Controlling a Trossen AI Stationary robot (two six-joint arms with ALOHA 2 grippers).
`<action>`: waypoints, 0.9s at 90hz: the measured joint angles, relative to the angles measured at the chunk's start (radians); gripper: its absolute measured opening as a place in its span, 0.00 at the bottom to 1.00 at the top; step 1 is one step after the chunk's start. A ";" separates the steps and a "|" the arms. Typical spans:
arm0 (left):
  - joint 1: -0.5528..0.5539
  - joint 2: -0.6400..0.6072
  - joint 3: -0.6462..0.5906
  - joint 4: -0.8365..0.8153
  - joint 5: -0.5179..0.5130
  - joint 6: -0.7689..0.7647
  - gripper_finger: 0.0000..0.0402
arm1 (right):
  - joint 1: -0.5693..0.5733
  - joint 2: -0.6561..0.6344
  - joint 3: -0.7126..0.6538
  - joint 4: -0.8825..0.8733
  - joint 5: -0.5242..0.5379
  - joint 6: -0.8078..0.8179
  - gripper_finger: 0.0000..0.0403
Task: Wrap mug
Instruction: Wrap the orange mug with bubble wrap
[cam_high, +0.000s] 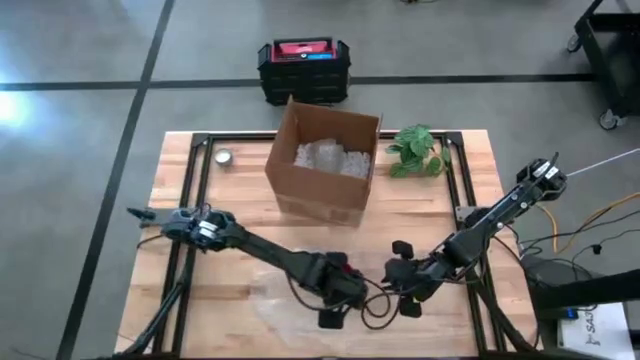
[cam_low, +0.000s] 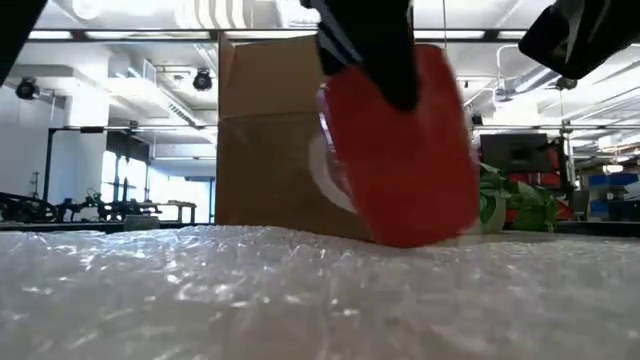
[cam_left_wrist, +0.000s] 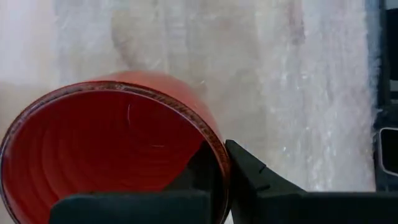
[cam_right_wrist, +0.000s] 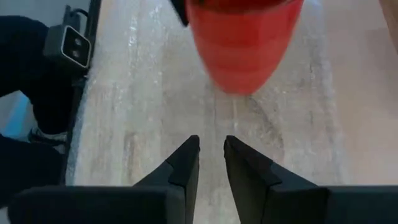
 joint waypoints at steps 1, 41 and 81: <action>0.000 0.001 0.002 0.000 0.005 0.000 0.00 | 0.000 0.001 0.000 0.000 0.000 0.000 0.17; 0.003 0.007 -0.009 0.036 0.035 0.001 0.10 | 0.000 0.003 0.000 0.002 0.022 0.000 0.21; 0.004 0.000 0.034 0.022 0.036 0.001 0.36 | 0.000 0.004 0.000 0.002 0.023 -0.006 0.13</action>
